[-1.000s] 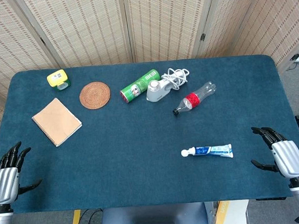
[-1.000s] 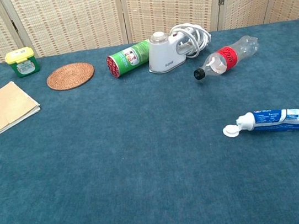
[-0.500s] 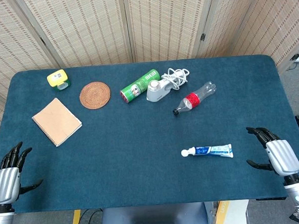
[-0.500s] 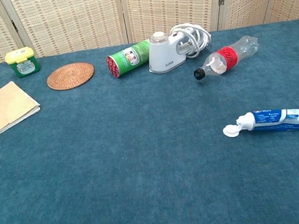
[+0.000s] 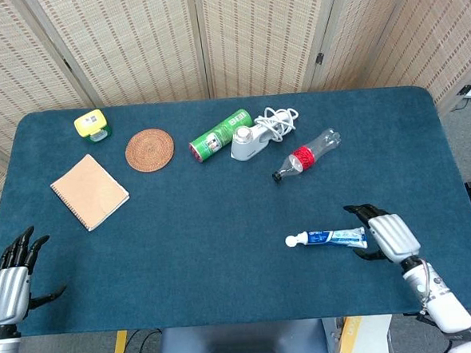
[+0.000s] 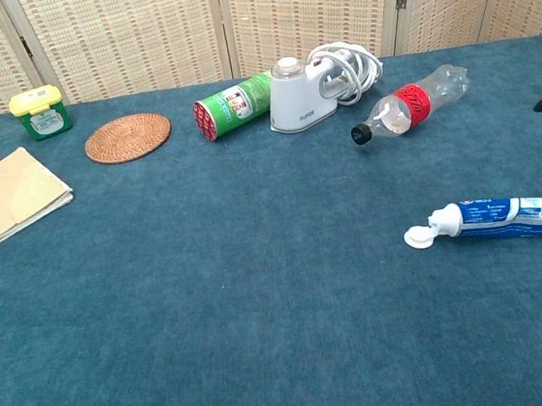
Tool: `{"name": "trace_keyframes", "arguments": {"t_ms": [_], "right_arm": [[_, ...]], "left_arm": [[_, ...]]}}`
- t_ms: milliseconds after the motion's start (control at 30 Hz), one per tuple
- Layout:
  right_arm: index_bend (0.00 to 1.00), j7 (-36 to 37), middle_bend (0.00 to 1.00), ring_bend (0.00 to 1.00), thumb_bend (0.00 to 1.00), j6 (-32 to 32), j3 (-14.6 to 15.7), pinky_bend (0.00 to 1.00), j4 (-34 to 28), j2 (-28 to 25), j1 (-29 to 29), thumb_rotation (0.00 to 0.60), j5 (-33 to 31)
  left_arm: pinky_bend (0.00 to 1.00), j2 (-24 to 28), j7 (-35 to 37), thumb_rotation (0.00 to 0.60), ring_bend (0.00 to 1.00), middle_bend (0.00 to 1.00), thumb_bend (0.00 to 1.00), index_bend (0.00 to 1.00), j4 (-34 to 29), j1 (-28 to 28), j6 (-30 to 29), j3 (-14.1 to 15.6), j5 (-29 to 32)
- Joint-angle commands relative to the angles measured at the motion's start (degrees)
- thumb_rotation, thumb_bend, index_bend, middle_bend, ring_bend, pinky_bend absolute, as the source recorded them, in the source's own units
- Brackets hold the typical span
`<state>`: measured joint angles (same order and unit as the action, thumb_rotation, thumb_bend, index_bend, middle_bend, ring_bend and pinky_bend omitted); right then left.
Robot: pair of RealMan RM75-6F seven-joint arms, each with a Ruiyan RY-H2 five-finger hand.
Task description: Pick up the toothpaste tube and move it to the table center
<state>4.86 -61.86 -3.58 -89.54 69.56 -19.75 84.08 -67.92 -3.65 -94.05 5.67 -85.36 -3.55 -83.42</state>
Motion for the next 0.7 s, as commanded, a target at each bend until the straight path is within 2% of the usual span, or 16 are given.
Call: {"name": "trace_keyframes", "arguments": {"t_ms": [33,300,700], "right_arm": [[0.15,-1.1,0.26,0.16,0.27,2.8,-0.7,0.29,1.9,2.2,-2.2,0.6,-1.2],[0.21,-4.1,0.31,0.19,0.24,6.1,0.3,0.29,5.0,6.5,-4.8,0.6,-1.6],[0.31,-6.1,0.36,0.26,0.22,7.6,0.5,0.33,7.9,9.7,-7.0,0.6,-2.4]], "left_arm": [[0.14,0.0,0.1,0.6,0.0,0.0,0.0,0.17,0.0,0.0,0.0,0.0,0.0],[0.14,-0.1,0.3,0.6,0.0,0.0,0.0,0.18,0.4,-0.3,0.2,0.1,0.4],[0.14,-0.3,0.8,0.6,0.0,0.0,0.0,0.18,1.0,-0.5,0.2,0.2,0.5]]}}
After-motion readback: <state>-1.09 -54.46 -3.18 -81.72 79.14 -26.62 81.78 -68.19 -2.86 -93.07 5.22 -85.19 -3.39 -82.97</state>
